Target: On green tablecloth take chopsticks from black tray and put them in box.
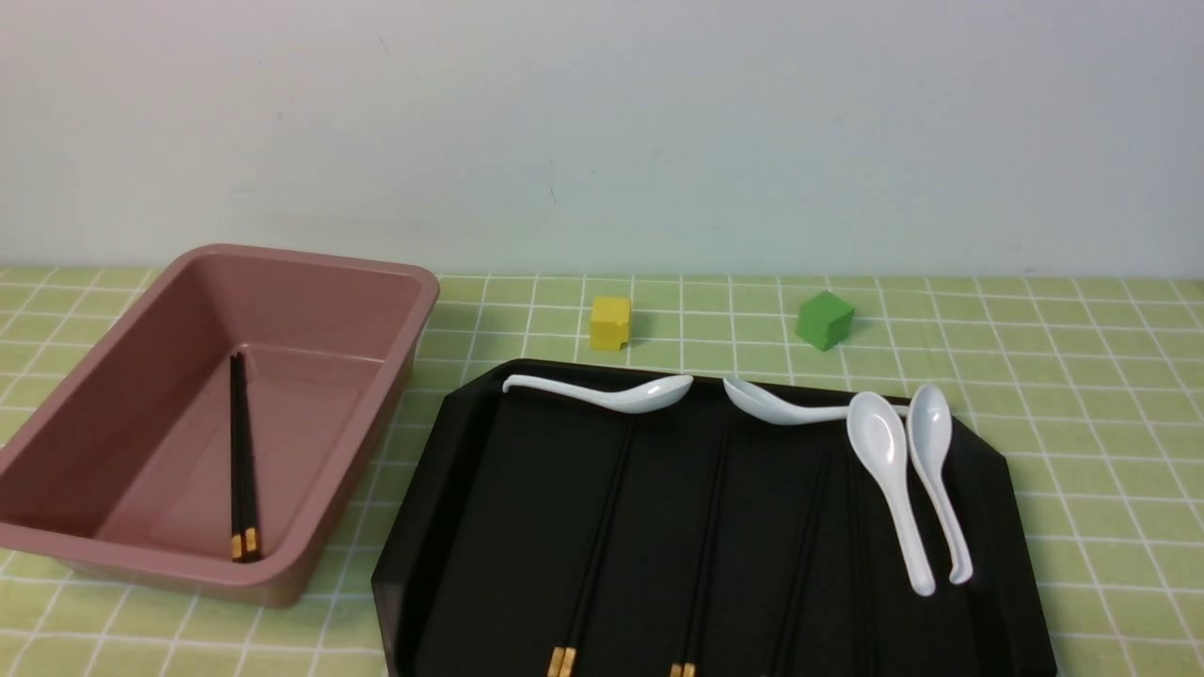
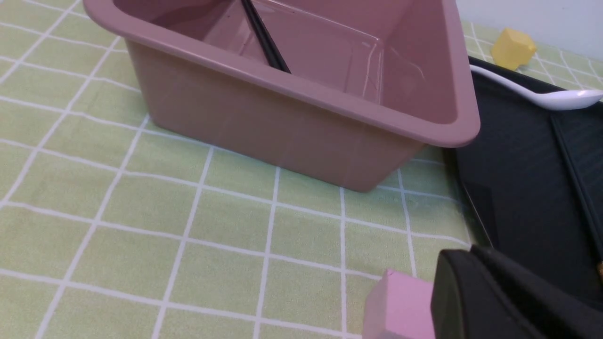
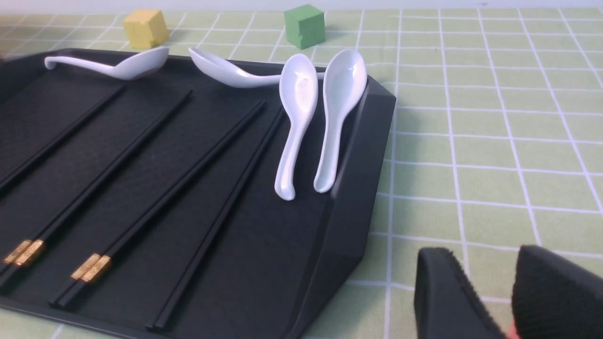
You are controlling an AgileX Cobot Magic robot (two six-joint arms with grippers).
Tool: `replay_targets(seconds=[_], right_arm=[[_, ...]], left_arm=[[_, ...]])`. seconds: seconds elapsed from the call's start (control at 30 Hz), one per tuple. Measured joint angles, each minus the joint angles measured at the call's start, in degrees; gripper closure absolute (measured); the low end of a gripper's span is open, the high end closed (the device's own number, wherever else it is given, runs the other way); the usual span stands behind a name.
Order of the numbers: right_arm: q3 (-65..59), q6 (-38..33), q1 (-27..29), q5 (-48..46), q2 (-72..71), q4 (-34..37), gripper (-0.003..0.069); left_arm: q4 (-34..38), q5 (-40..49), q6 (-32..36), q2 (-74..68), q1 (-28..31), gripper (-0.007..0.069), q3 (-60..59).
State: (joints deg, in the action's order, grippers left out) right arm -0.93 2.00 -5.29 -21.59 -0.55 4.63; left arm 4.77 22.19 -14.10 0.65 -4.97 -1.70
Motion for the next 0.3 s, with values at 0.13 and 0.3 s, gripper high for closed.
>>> replay_targets(seconds=[0.13,0.3], right_arm=[[0.0,0.0,0.0,0.0,0.0,0.0,0.0419],[0.0,0.0,0.0,0.0,0.0,0.0,0.0419]], left_arm=[[0.0,0.0,0.0,0.0,0.0,0.0595,0.0],[0.0,0.0,0.0,0.0,0.0,0.0589,0.0]])
